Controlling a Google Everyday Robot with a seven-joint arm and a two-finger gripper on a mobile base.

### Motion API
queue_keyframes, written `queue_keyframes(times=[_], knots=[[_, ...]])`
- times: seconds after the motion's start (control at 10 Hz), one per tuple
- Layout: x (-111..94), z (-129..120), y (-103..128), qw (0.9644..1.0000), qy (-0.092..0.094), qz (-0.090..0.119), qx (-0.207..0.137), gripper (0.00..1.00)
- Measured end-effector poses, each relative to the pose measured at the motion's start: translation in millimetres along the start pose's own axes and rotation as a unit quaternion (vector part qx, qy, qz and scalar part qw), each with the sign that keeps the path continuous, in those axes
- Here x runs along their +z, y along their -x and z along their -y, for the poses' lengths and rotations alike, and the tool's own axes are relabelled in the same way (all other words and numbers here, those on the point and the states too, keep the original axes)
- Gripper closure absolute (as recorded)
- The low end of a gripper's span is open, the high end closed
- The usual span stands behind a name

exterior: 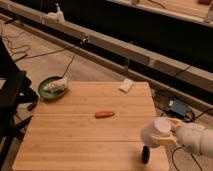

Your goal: Place the ceramic cup over the eraser

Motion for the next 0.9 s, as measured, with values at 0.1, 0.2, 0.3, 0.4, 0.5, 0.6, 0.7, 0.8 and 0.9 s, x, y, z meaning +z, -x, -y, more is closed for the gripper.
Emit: queue_keyframes(times=[0.1,0.2,0.3,0.4,0.5,0.6,0.7,0.8,0.9], knots=[[-4.0,-2.6,-3.9,1.0,0.0,-0.005,0.003,1.0],[-6.3,-6.7,-10.3,0.9999,0.003,-0.01,0.009,1.0],[-6.9,-10.3,-15.9,0.9998,0.006,-0.014,0.014,1.0],[-5.8,-14.4,-24.3,0.9995,0.01,-0.017,0.023,1.0],[-3.9,-16.6,-29.3,0.9993,0.013,-0.019,0.028,1.0],[0.3,-19.9,-36.0,0.999,0.019,-0.019,0.036,1.0],[5.3,-22.8,-41.6,0.9986,0.024,-0.018,0.043,1.0],[9.5,-25.0,-45.4,0.9983,0.028,-0.017,0.047,1.0],[15.5,-27.4,-50.4,0.9979,0.034,-0.015,0.054,1.0]])
